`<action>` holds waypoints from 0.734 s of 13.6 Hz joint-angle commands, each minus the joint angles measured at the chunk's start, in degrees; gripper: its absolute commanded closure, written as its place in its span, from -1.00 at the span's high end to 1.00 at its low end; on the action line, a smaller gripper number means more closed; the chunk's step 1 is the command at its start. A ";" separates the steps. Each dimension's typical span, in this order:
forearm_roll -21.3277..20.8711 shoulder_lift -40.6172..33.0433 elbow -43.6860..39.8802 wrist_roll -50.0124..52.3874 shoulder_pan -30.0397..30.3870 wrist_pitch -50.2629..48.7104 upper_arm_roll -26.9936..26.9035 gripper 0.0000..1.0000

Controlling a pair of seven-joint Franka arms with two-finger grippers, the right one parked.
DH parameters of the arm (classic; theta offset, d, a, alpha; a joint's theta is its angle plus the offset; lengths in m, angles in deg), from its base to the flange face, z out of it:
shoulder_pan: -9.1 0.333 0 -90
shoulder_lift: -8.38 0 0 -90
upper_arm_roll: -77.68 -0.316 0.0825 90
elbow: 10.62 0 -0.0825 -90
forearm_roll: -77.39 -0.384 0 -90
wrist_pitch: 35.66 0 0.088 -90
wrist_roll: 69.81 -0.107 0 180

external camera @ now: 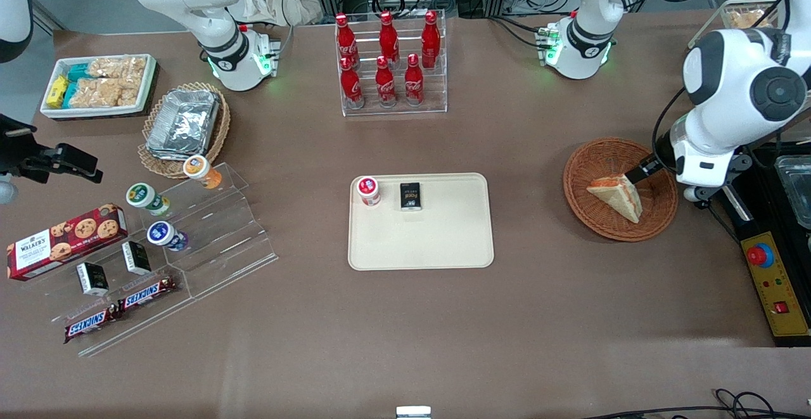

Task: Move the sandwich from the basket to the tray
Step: 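Lower the open left gripper around the sandwich and close it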

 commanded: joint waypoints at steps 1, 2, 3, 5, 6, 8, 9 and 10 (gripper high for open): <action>-1.00 -1.47 6.50 3.66 0.67 6.99 0.43 1.00; -1.00 -0.76 7.91 5.32 0.67 9.55 0.43 1.00; -1.09 0.20 9.23 6.38 0.67 12.10 0.43 1.00; -1.09 1.26 11.96 8.05 0.76 17.81 0.08 1.00; -1.09 2.05 12.32 8.24 0.76 18.62 -1.05 1.00; -1.09 3.89 12.76 8.41 0.76 20.63 -2.38 1.00; -1.00 4.77 13.98 8.68 0.76 23.26 -2.99 1.00; -1.09 5.91 14.78 9.64 0.76 25.81 -3.26 1.00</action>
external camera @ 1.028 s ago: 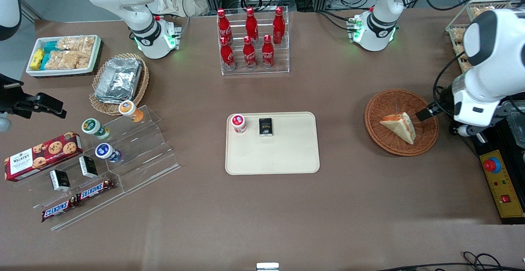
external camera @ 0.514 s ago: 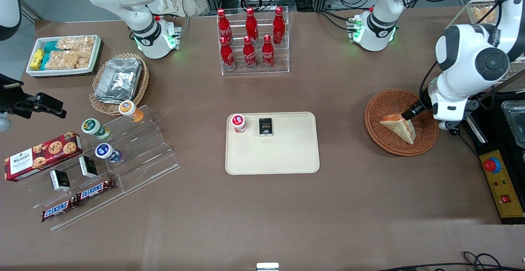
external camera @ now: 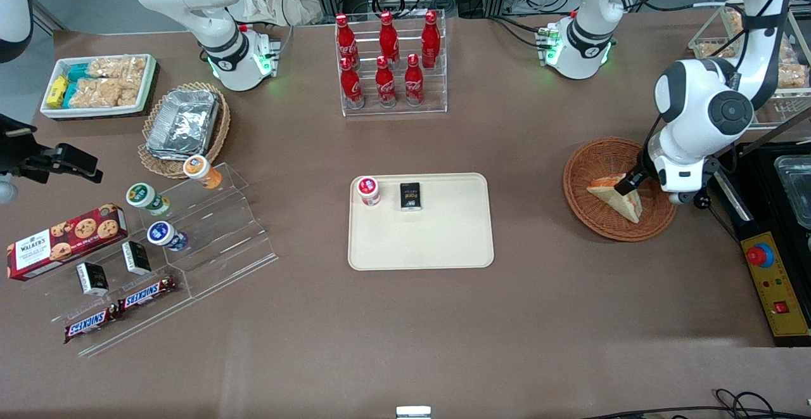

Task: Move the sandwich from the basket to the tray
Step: 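Lower the open left gripper around the sandwich and close it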

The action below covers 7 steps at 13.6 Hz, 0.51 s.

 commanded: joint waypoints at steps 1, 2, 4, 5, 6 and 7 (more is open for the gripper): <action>-1.00 2.46 2.90 4.29 0.22 7.62 -0.27 1.00; -1.00 3.78 2.90 6.13 0.14 9.29 -0.27 1.00; -1.09 5.46 3.60 8.34 -0.21 11.67 -0.18 1.00; -1.09 5.90 3.78 8.44 -0.21 12.38 -0.18 0.98; -1.00 6.34 3.69 9.83 -0.21 12.38 -0.18 0.46; -1.00 6.43 3.52 10.71 -0.21 12.38 -0.18 -0.62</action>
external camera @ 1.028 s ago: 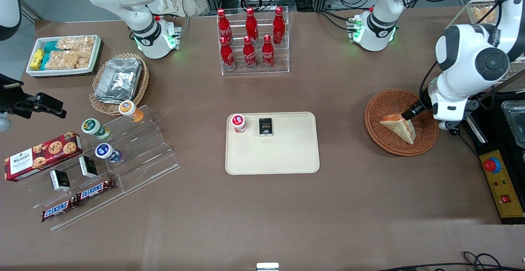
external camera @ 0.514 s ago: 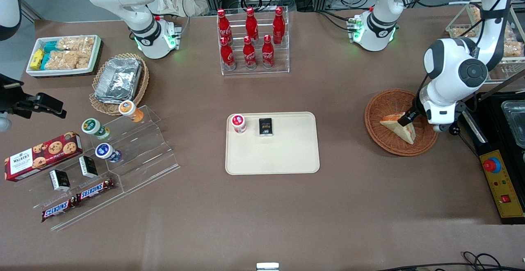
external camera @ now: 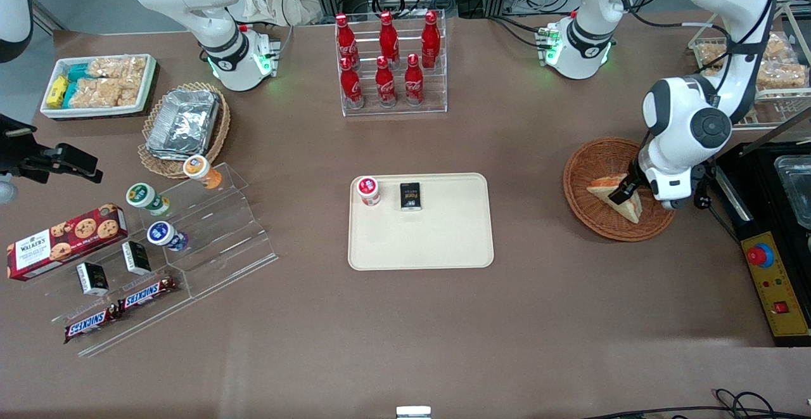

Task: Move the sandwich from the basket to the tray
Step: 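Lower the open left gripper around the sandwich and close it, then lift the sandwich out of the basket with the left gripper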

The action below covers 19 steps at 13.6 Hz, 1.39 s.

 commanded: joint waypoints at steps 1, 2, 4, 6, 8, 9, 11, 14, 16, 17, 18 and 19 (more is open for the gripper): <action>-1.12 0.06 1.35 5.27 -0.37 4.33 0.35 -1.00; -1.12 0.24 1.09 5.36 -0.54 4.25 0.44 -1.00; -1.20 -0.55 0.73 5.80 -0.63 3.81 1.31 -1.00; -1.73 -2.13 -0.05 5.27 -0.63 0.58 1.32 -1.00; -7.41 -4.84 -2.86 3.09 -0.54 -8.19 1.32 -1.00; -8.92 -6.51 -4.70 0.38 -0.54 -13.19 1.23 -1.00; -9.03 -8.37 -10.23 -7.61 -0.46 -22.16 1.23 -1.00; -7.89 -8.55 -22.26 -17.73 -0.54 -37.02 1.40 -1.00; -4.83 -8.55 -29.64 -22.39 -0.63 -43.71 2.62 -1.00; -1.41 -8.29 -33.33 -24.59 -0.63 -46.79 3.59 -1.00; 0.45 -8.11 -36.50 -25.92 -0.63 -49.25 4.73 -1.00; 0.81 -8.02 -39.06 -26.89 -0.63 -50.41 6.92 -1.00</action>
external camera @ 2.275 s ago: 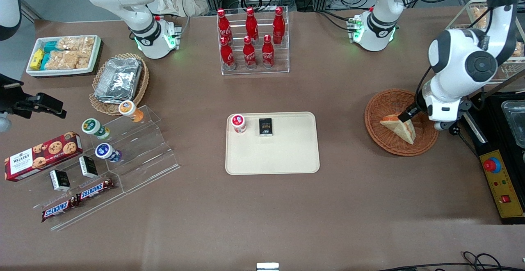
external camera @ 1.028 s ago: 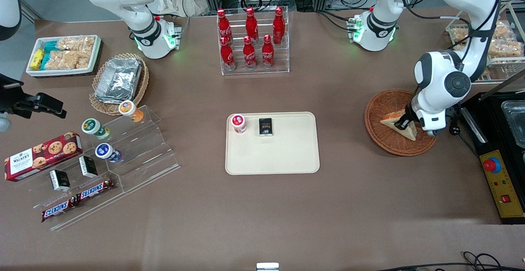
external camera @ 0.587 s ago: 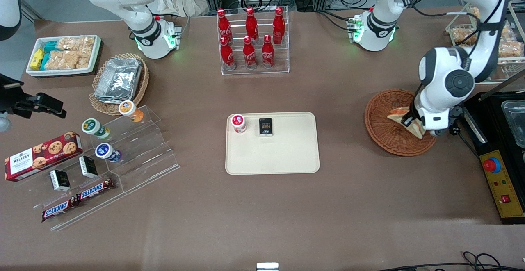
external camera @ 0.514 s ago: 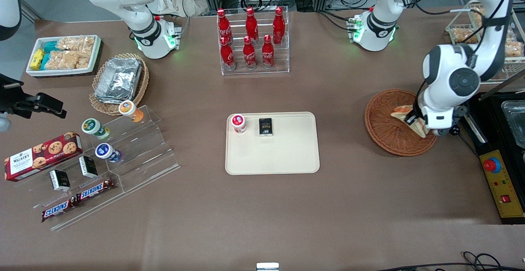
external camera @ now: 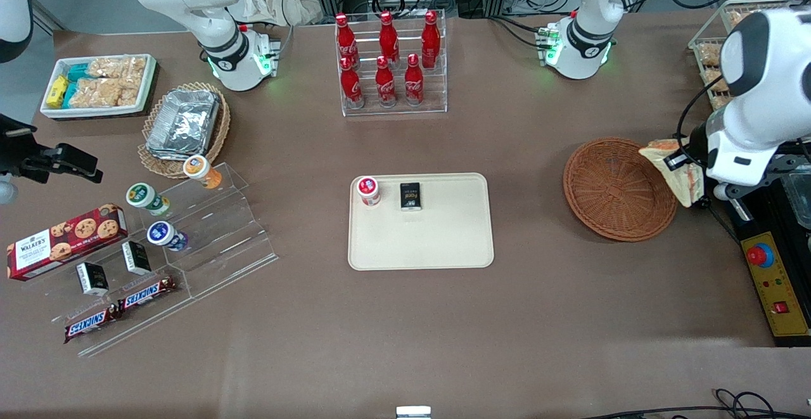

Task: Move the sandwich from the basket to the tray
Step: 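Lift the sandwich out of the basket with the left gripper, then carry the sandwich over the cream tray and lower it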

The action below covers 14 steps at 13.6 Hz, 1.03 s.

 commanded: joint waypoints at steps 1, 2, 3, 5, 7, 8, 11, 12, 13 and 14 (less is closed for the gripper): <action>2.44 1.56 -8.78 -3.94 -0.26 -4.86 5.46 -1.00; 4.02 1.73 -10.54 -4.30 -0.26 -5.39 8.35 -1.00; 5.16 2.00 -11.43 -3.61 -0.26 -5.56 11.43 -1.00; 5.79 3.22 -11.52 -0.63 -0.35 -3.38 17.14 -1.00; 5.70 5.41 -11.00 5.33 -0.35 1.70 22.51 -1.00; 5.18 7.52 -10.82 9.11 -0.35 4.25 24.97 -1.00; 4.30 13.93 -9.16 14.06 -2.88 12.07 27.72 -1.00; 4.21 15.61 -7.85 14.07 -3.50 15.93 27.72 -1.00; 4.12 16.93 -5.83 14.07 -3.77 19.45 27.72 -1.00; 3.51 17.98 -4.16 14.07 -4.73 22.79 27.72 -1.00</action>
